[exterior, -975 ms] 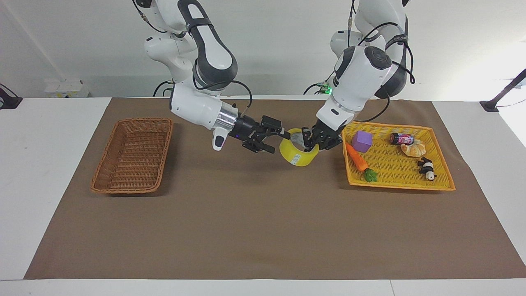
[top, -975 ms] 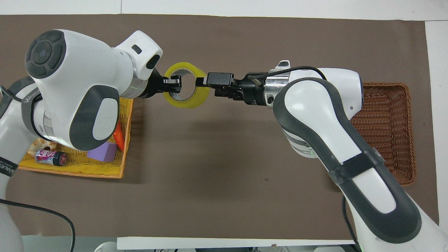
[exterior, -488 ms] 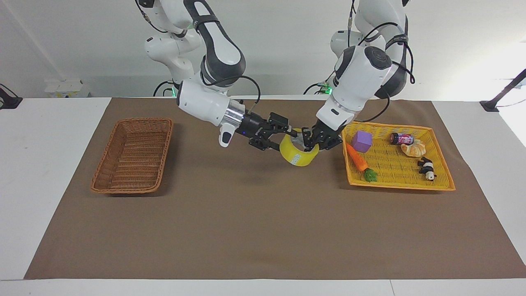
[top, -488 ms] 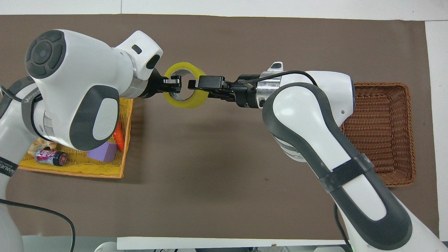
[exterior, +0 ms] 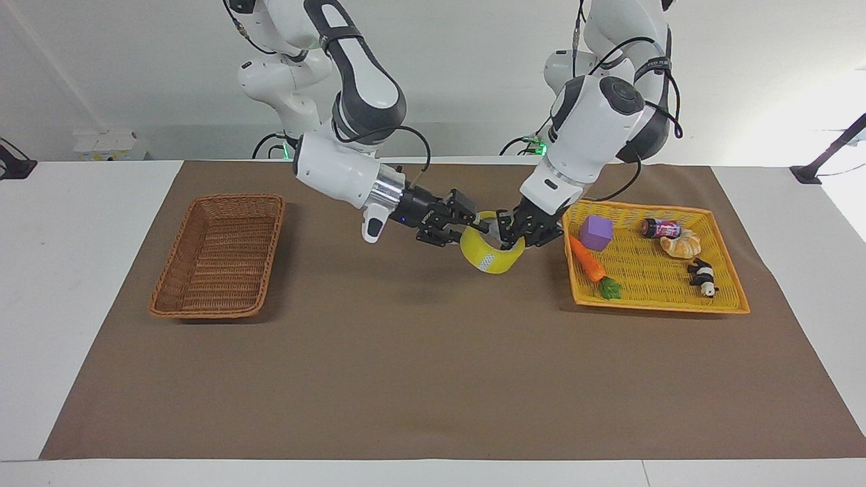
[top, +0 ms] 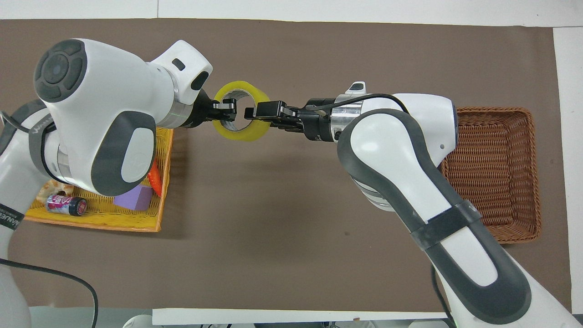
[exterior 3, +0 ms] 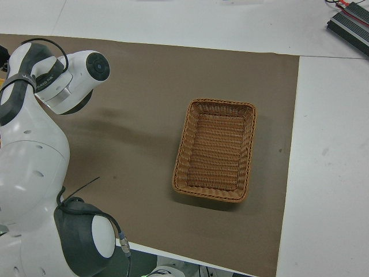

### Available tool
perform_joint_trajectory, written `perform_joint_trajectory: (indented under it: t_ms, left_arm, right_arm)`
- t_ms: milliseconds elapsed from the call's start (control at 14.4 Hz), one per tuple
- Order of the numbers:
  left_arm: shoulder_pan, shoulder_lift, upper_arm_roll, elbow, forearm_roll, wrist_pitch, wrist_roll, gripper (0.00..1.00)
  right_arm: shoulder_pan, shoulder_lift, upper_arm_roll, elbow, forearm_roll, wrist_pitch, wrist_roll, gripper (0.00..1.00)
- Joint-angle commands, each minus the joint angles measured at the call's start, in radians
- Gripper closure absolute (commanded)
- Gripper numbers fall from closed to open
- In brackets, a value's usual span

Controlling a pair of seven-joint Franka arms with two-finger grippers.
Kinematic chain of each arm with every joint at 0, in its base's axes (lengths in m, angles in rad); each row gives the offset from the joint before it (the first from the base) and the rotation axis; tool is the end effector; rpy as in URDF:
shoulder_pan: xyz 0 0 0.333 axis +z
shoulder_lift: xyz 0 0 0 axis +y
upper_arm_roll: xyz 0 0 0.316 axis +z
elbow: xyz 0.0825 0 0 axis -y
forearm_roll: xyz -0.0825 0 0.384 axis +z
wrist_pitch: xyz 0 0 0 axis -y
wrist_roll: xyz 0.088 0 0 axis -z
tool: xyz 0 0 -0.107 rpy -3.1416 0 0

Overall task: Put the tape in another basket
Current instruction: 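Grasp the tape with the right gripper while the left gripper opens, then carry the tape toward the wicker basket while the left gripper withdraws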

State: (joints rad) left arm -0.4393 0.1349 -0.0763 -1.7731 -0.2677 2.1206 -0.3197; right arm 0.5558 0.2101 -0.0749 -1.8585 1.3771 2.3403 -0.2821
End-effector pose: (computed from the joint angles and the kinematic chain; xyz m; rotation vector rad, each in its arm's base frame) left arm 0.5372 -0.3157 0.5017 2.8204 -0.1101 0.1291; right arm 0.5615 0.3134 0.4457 -2.0512 0.1472 -0.1359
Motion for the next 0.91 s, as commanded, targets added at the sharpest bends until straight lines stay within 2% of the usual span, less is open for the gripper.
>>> perform_joint_trajectory:
  t_ms: [0, 70, 139, 209, 279, 418, 627, 836]
  left_arm:
    - [-0.01, -0.014, 0.013, -0.009, -0.005, 0.002, 0.011, 0.98]
    - [-0.012, -0.014, 0.015, -0.014, -0.005, 0.004, 0.011, 0.98]
    - [-0.01, -0.015, 0.015, -0.014, -0.005, 0.001, 0.014, 0.88]
    - [-0.009, -0.015, 0.015, -0.014, -0.002, 0.005, 0.025, 0.32]
    - [-0.013, -0.014, 0.016, -0.005, 0.011, -0.001, 0.036, 0.01]
    - [-0.003, -0.02, 0.02, 0.012, 0.018, -0.011, 0.036, 0.0]
    - [0.066, -0.073, 0.023, 0.07, 0.111, -0.175, 0.103, 0.0]
    - [0.202, -0.113, 0.026, 0.128, 0.183, -0.296, 0.215, 0.0]
  right_arm:
    - [-0.01, 0.012, 0.001, 0.015, 0.02, -0.001, 0.006, 1.0]
    - [-0.01, 0.012, 0.001, 0.015, 0.02, -0.001, 0.006, 1.0]
    - [-0.01, 0.012, 0.001, 0.016, 0.02, -0.001, 0.006, 1.0]
    - [-0.01, 0.012, 0.001, 0.015, 0.02, -0.001, 0.006, 1.0]
    - [-0.01, 0.012, 0.001, 0.015, 0.02, -0.001, 0.006, 1.0]
    - [-0.01, 0.011, 0.001, 0.015, 0.02, -0.003, 0.006, 1.0]
    - [-0.019, 0.011, 0.001, 0.015, 0.02, -0.015, 0.006, 1.0]
    - [-0.126, 0.0, -0.002, 0.005, 0.01, -0.149, -0.046, 1.0]
